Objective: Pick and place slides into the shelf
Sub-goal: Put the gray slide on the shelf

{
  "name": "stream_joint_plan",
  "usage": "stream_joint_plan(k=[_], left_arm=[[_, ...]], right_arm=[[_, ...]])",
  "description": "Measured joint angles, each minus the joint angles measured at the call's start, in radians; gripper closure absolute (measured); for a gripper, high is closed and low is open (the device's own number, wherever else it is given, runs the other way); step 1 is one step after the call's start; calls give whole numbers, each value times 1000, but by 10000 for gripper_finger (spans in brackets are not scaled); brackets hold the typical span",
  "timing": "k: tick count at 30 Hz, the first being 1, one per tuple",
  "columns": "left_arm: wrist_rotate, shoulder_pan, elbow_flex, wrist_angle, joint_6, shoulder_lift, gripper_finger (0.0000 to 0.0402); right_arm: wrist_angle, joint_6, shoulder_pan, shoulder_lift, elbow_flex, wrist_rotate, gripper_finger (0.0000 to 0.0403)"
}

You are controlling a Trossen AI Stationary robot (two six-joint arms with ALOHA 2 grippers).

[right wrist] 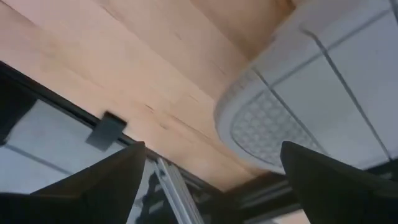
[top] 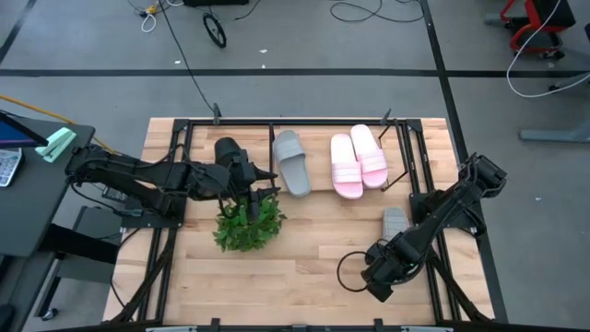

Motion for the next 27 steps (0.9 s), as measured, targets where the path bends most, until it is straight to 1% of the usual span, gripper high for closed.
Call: stream_joint_plan(k=[2,7,9,12,16,18,21,27], left_arm=[[0,0,0,-5,0,0,230],[0,0,0,-5,-1,0,230],[0,0,0,-5,-1,0,230],[0,0,0,-5,0,0,230],[0,0,0,-5,0,0,230],[0,0,0,-5,0,0,230],[0,0,0,-13,0,0,230],[0,10,0,-26,1,0,230]], right_arm=[[3,0,0,0,0,42,23],[7,-39,-1,-1,0,53,23],[2,-80,-1,-1,0,39,23],[-28,-138,-1,-1,0,-9,23],[-56,-167,0,-1,14,-58,23],[-59,-174,0,-1,47,-52,23],[-108,-197,0,3,123,-7,24],[-229,-330,21,75,320,82,32]])
